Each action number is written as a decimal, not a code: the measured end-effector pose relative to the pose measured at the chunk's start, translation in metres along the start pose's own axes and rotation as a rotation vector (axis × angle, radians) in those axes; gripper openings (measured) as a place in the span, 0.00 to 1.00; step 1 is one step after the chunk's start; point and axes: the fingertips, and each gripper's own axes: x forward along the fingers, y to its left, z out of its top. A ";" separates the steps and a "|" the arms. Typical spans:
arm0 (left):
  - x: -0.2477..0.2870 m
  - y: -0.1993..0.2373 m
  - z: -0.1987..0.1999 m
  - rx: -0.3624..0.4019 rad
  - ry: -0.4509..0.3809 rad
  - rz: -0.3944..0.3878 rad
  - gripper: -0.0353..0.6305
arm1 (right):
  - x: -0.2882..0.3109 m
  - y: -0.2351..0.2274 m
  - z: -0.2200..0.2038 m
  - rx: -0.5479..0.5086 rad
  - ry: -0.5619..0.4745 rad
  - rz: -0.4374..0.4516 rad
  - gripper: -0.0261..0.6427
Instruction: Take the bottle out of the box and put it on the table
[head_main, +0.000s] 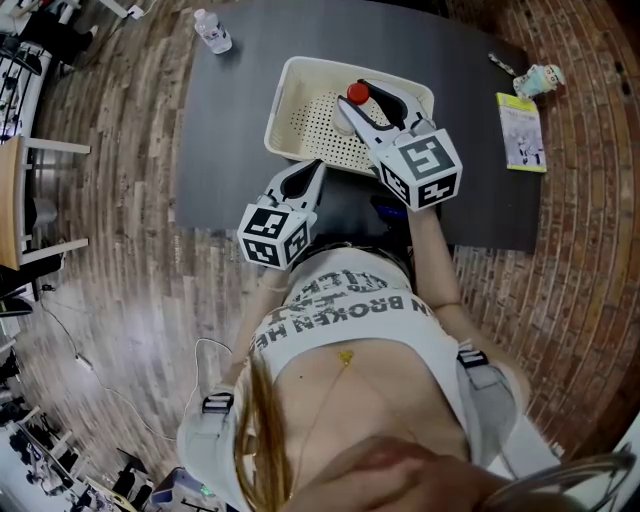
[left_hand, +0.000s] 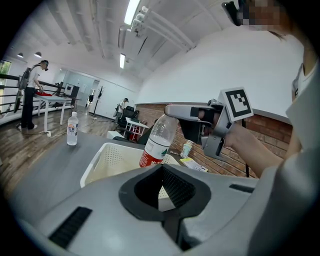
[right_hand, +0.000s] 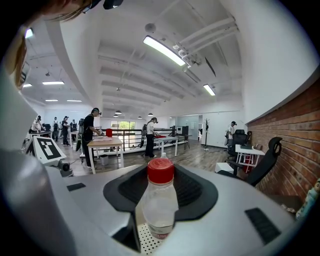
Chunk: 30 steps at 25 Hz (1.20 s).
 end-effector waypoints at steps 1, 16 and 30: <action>0.000 -0.002 0.000 0.001 0.001 0.000 0.06 | -0.001 0.000 -0.001 -0.001 0.001 0.001 0.27; 0.007 -0.024 -0.008 0.019 0.024 -0.037 0.06 | -0.021 -0.007 -0.002 0.009 -0.010 -0.013 0.27; 0.037 -0.062 -0.014 0.051 0.054 -0.137 0.06 | -0.088 -0.069 -0.013 0.046 -0.016 -0.198 0.27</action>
